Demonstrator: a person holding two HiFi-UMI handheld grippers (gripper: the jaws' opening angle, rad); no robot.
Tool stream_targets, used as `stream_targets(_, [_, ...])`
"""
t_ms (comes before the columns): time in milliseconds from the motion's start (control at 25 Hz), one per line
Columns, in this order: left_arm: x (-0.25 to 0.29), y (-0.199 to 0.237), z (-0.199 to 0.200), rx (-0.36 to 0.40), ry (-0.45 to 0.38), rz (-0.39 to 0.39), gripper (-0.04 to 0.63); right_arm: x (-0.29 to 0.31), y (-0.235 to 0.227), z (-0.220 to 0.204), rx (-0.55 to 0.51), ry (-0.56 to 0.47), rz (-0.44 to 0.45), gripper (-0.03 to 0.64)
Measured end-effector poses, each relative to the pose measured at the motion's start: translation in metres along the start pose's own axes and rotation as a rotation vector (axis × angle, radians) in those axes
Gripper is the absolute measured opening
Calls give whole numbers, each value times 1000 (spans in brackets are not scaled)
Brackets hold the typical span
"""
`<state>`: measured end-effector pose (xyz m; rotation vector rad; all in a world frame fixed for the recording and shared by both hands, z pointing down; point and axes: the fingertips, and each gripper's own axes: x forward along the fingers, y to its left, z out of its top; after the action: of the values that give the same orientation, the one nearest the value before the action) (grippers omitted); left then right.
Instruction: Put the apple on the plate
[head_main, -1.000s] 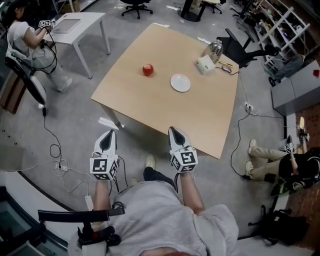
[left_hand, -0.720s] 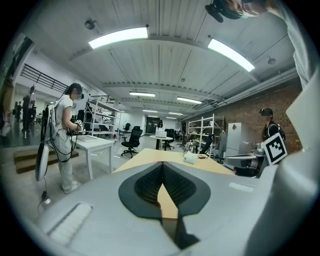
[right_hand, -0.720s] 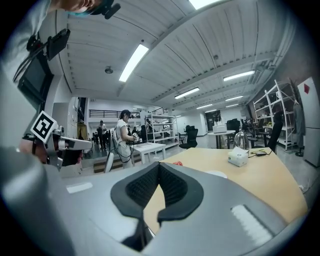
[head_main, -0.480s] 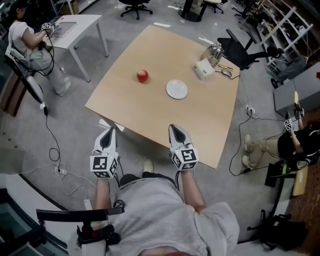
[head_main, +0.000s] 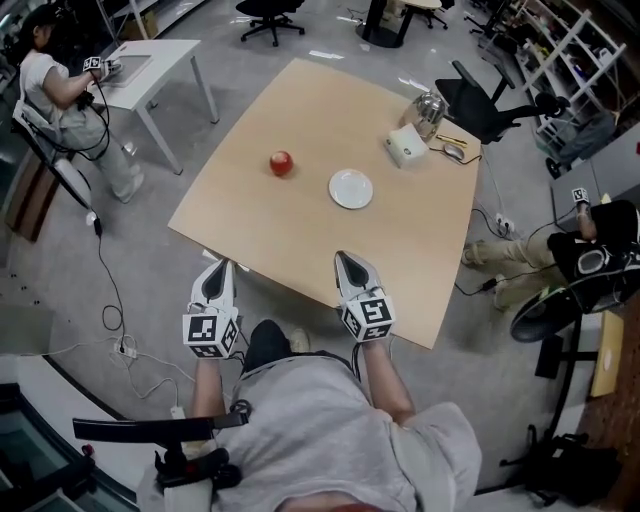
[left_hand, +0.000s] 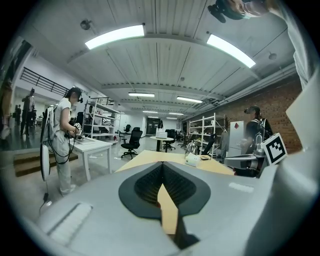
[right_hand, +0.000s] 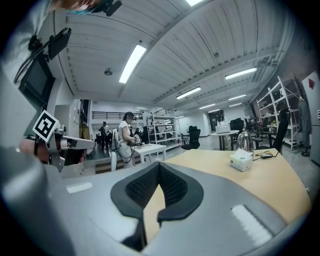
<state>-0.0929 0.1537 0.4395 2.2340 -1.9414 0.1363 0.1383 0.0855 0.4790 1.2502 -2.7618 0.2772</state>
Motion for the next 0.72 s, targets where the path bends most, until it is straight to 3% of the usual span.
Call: stream_targets(720, [65,44,-11,-18,42,-3,18,73,-17,-12,22,41,-6,6])
